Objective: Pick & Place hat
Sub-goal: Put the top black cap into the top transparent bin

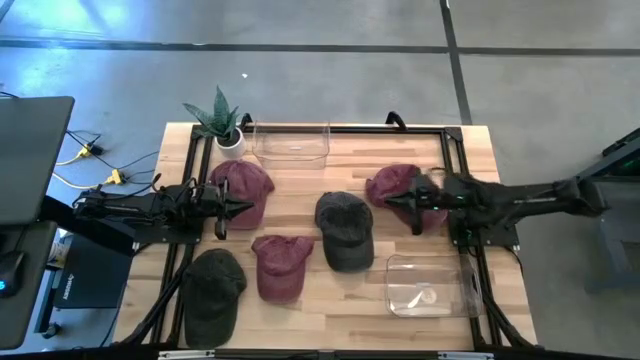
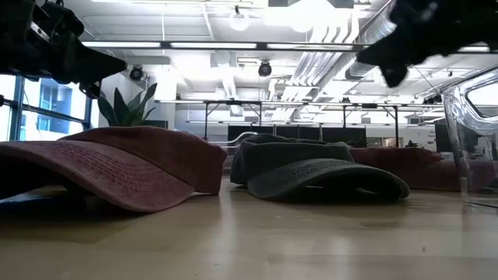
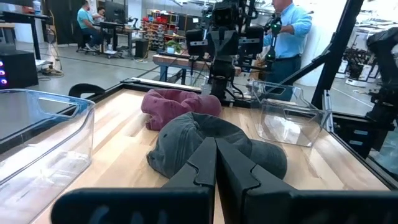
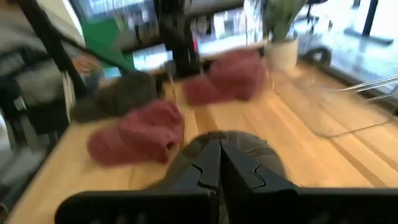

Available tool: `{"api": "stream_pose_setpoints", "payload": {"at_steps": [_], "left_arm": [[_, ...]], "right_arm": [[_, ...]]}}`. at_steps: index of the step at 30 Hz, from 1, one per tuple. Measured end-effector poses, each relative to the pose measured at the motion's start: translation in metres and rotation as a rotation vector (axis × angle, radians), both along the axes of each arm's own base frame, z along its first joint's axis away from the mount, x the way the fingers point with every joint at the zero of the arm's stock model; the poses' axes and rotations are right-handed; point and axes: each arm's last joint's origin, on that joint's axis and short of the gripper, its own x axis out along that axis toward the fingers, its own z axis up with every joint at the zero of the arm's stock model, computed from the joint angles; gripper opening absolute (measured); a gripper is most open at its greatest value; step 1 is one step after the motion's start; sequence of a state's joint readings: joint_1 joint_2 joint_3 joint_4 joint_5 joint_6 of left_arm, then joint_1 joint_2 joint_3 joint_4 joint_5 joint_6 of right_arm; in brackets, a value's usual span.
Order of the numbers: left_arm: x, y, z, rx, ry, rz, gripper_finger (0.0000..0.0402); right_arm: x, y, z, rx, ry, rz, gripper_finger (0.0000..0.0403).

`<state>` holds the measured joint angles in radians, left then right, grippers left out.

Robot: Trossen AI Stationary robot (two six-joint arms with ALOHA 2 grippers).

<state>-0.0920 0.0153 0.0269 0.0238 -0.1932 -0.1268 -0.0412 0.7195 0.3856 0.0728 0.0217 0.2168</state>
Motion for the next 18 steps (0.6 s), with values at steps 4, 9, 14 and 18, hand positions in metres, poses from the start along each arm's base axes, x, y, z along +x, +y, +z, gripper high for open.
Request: {"api": "stream_pose_setpoints", "payload": {"at_steps": [4,9,14,18], "left_arm": [[0.000,0.000,0.000,0.001,-0.001,0.000,0.0000],[0.000,0.000,0.000,0.002,-0.003,0.000,0.0000],[0.000,0.000,0.000,0.002,-0.003,0.000,0.0000],[0.000,0.000,0.000,0.002,-0.003,0.000,0.0000]], "right_arm": [[0.040,-0.005,0.012,-0.028,0.199,0.071,0.0044],[0.086,-0.017,0.016,-0.053,0.436,0.143,0.0141],[0.117,-0.035,-0.002,-0.099,0.712,0.174,0.0238],[0.135,-0.046,-0.031,-0.150,0.826,0.219,0.0272]]}}
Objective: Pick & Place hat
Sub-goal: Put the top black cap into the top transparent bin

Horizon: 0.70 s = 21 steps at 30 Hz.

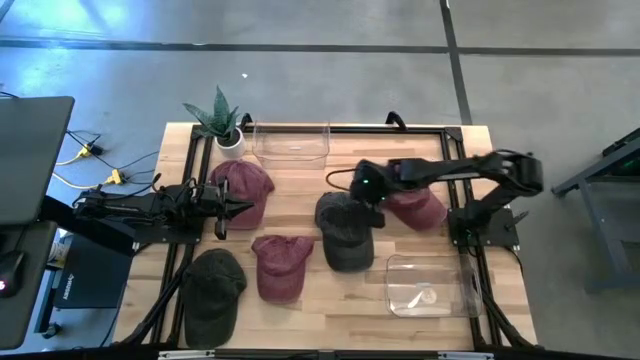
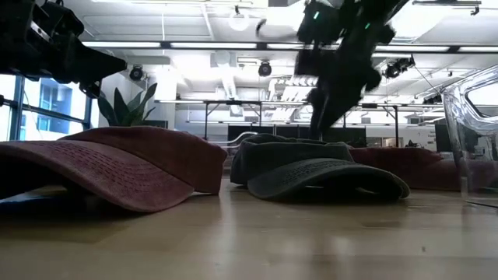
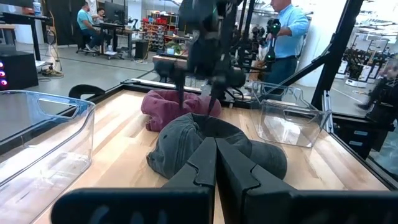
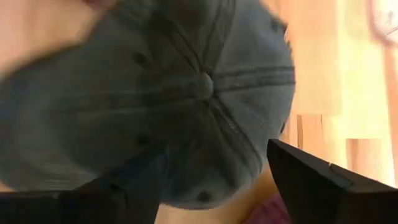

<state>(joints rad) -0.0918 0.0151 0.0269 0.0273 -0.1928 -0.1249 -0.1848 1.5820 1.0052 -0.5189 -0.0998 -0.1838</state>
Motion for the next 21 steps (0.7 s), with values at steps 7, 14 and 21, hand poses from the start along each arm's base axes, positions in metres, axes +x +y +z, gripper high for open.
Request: {"api": "stream_pose_setpoints", "payload": {"at_steps": [7,14,21], "left_arm": [[0.000,0.002,0.001,0.045,-0.001,0.056,0.0000],[0.004,0.002,0.014,0.149,-0.104,0.102,0.0000],[0.020,0.001,0.025,0.238,-0.177,0.155,0.0000]], "right_arm": [[0.015,-0.006,-0.034,-0.049,0.070,0.057,0.0214],[0.014,-0.013,-0.020,0.046,-0.028,0.085,0.0019],[-0.013,-0.034,0.039,0.295,-0.274,0.026,0.0023]]}}
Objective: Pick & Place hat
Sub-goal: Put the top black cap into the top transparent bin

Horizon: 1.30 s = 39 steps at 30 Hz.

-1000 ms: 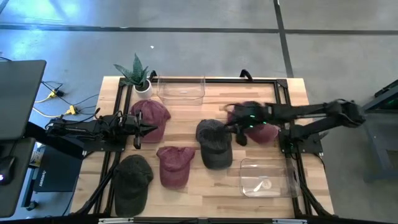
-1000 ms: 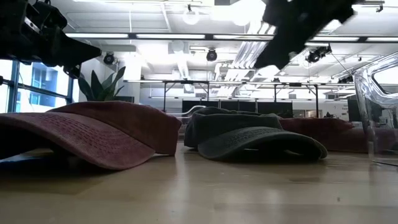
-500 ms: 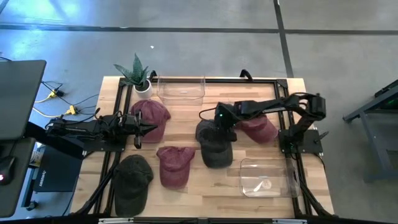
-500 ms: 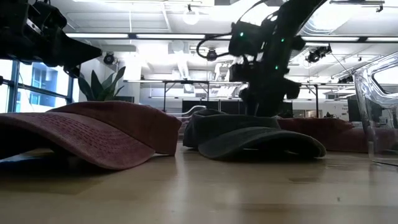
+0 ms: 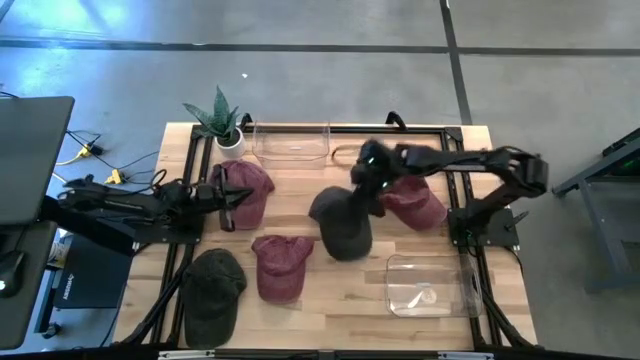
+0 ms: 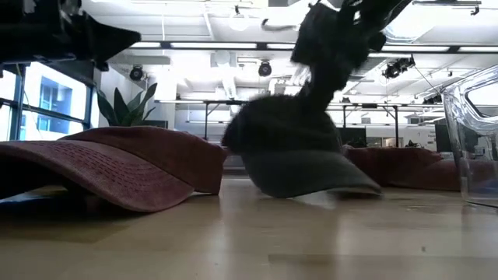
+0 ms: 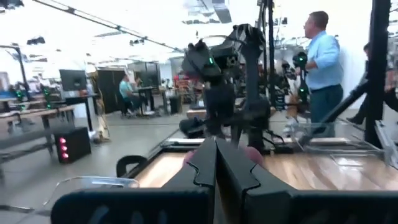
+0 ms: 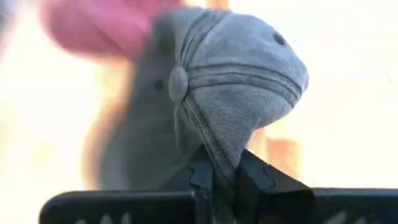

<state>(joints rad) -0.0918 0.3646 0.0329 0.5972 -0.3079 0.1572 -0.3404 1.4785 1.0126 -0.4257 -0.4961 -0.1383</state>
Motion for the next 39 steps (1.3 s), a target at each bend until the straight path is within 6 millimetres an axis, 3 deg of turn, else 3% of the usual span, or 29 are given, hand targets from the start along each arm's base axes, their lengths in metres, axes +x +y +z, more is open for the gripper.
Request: {"api": "stream_pose_setpoints", "payload": {"at_steps": [5,11,15,21,26,29,34,39], "left_arm": [[0.034,-0.001,0.024,0.012,0.096,0.095,0.0000],[0.109,-0.006,0.062,0.149,0.250,0.181,0.0022],[0.159,-0.011,0.086,0.225,0.388,0.133,0.0078],[0.218,-0.007,0.104,0.288,0.699,0.096,0.0198],[0.242,0.017,0.105,0.256,0.870,0.000,0.0294],[0.245,0.033,0.099,0.216,0.881,-0.073,0.0327],[0.248,0.055,0.086,0.127,0.875,-0.258,0.0339],[0.254,0.055,0.071,0.057,0.871,-0.492,0.0338]], "right_arm": [[-0.014,-0.012,0.031,0.189,-0.150,-0.034,0.0008],[-0.008,-0.007,0.028,0.207,-0.157,-0.007,0.0003],[-0.005,-0.005,0.024,0.200,-0.147,0.007,0.0010],[-0.005,-0.003,0.024,0.164,-0.162,0.051,0.0004],[-0.006,-0.002,0.022,0.133,-0.155,0.086,0.0009],[-0.007,0.000,0.021,0.109,-0.148,0.124,0.0004],[-0.005,0.011,0.020,0.083,-0.158,0.188,0.0008],[-0.003,0.017,0.021,0.067,-0.167,0.218,0.0003]]}}
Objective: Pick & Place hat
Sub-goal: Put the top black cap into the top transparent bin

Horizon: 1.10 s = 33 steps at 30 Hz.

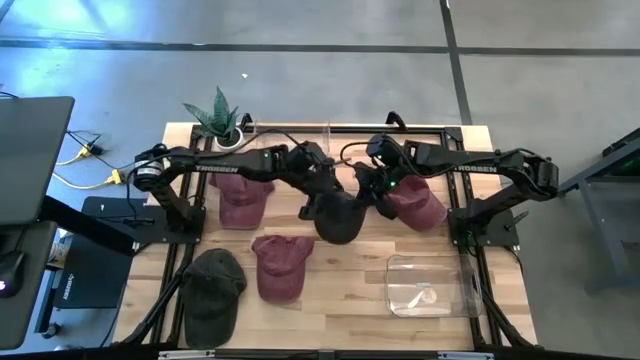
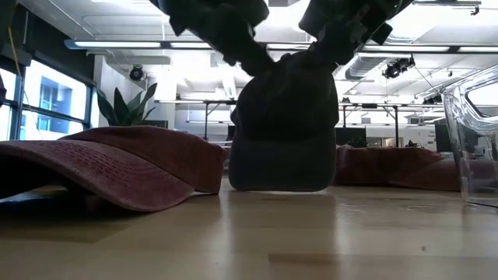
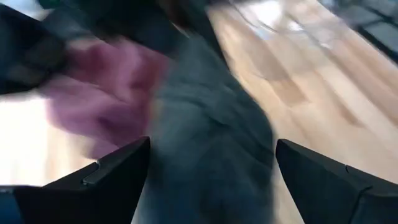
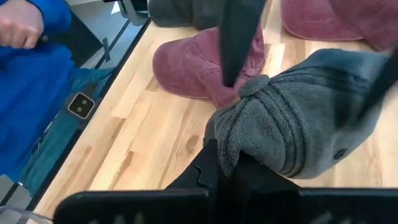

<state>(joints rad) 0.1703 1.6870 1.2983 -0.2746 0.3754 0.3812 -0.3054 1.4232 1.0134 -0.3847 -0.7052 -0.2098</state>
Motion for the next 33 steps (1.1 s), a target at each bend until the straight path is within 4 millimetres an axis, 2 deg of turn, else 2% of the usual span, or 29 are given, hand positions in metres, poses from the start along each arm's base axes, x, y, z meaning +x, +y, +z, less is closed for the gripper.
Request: {"api": "stream_pose_setpoints", "payload": {"at_steps": [3,6,10,16,21,24,28,33], "left_arm": [[0.005,-0.009,-0.014,-0.029,0.041,-0.093,0.0322],[0.006,-0.018,-0.019,-0.044,0.057,-0.170,0.0283],[0.004,-0.024,-0.016,-0.031,0.048,-0.210,0.0206],[-0.008,-0.019,0.007,-0.019,-0.012,-0.208,0.0090],[-0.009,-0.020,0.008,-0.025,-0.017,-0.218,0.0014],[-0.010,-0.020,0.007,-0.029,-0.003,-0.219,0.0008],[-0.011,-0.020,0.008,-0.030,0.002,-0.218,0.0007],[-0.021,-0.021,0.027,0.003,-0.039,-0.176,0.0004]], "right_arm": [[-0.001,0.000,0.001,0.008,0.004,-0.012,0.0006],[-0.003,0.001,0.005,0.008,-0.003,-0.019,0.0009],[-0.009,0.003,0.011,0.007,-0.013,-0.018,0.0007],[-0.014,0.009,0.016,0.019,-0.003,0.007,0.0004],[-0.013,0.016,0.016,0.013,-0.005,0.035,0.0025],[-0.012,0.019,0.016,0.008,-0.010,0.052,0.0050],[-0.012,0.020,0.016,0.007,-0.012,0.054,0.0104],[-0.012,0.024,0.012,-0.118,-0.065,0.126,0.0183]]}}
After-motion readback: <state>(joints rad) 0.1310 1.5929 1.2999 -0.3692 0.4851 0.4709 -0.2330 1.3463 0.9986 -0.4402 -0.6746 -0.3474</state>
